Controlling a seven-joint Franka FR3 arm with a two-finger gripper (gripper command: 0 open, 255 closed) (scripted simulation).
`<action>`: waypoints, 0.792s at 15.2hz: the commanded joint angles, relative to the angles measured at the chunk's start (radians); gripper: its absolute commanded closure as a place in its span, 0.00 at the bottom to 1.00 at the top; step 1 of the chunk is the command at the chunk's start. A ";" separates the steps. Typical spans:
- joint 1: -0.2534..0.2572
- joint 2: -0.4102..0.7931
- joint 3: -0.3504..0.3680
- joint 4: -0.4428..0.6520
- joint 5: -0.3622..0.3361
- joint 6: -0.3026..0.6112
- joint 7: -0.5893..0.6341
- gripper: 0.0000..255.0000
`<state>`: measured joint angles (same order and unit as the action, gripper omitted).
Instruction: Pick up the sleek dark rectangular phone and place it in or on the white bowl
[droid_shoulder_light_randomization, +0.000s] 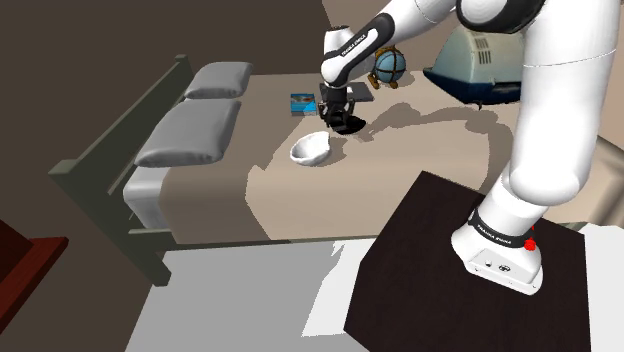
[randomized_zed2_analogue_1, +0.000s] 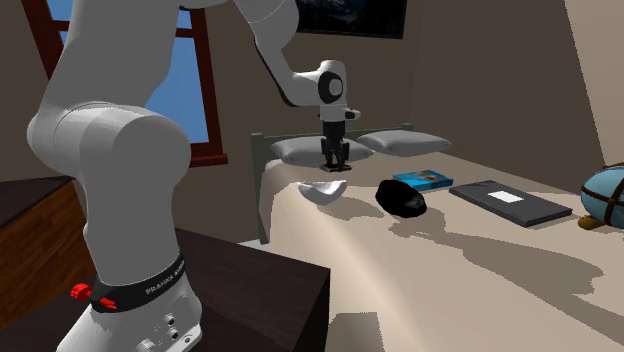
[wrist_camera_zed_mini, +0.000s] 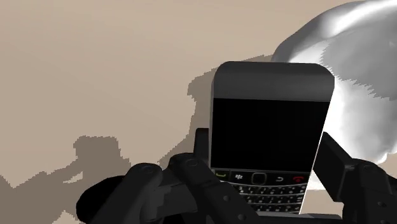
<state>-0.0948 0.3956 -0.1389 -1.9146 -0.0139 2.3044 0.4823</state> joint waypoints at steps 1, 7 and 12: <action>0.024 0.030 0.011 0.048 0.000 -0.019 0.037 1.00; 0.080 0.115 0.034 0.176 -0.001 -0.067 0.118 1.00; 0.078 0.155 0.036 0.166 0.002 -0.018 0.119 1.00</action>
<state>-0.0169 0.5458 -0.1028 -1.7415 -0.0124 2.2746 0.6001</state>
